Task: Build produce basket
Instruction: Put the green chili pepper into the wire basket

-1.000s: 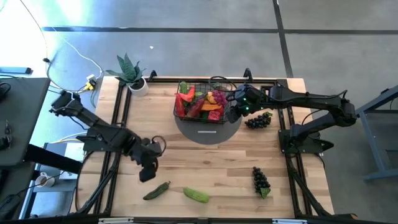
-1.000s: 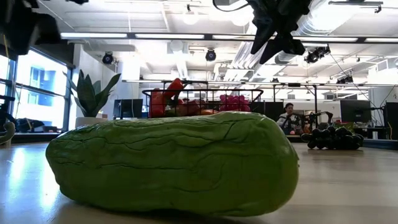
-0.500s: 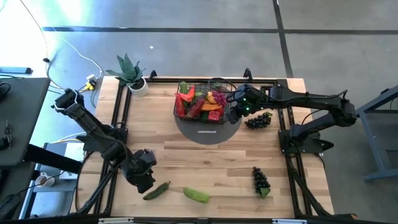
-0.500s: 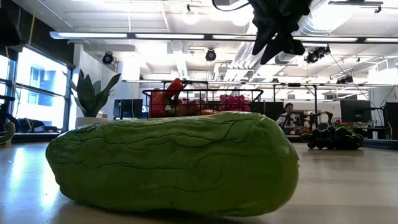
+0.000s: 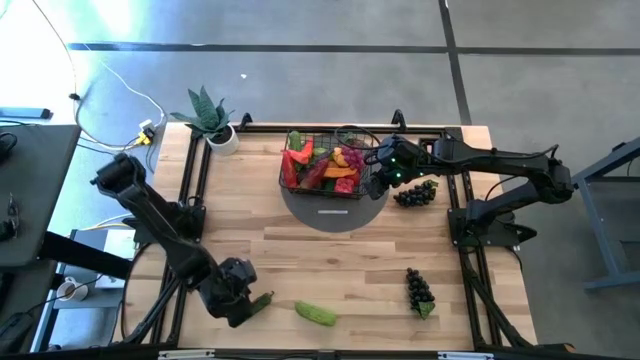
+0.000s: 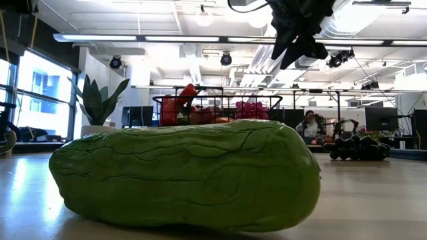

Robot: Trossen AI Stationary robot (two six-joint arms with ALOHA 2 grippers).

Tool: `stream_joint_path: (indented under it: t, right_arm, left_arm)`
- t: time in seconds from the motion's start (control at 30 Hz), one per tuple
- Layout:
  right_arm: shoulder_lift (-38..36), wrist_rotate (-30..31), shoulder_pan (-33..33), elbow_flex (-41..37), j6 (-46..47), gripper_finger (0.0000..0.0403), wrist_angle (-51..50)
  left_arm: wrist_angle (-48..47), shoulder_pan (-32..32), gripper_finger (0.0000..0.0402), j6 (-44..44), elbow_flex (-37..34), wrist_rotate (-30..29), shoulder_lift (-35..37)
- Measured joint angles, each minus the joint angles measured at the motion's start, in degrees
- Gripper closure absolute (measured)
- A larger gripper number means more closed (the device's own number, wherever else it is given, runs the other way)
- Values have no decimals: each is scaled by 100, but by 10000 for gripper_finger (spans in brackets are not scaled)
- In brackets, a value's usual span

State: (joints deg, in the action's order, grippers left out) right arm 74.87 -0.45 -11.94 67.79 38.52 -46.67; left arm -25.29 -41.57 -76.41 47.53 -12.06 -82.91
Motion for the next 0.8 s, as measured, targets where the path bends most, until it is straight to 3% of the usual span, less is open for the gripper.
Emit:
stream_joint_path:
  t: [0.8]
  right_arm:
    - [0,66,-2,0,-133,249,-162]
  left_arm:
    - [670,-26,190,-207,97,254,-1439]
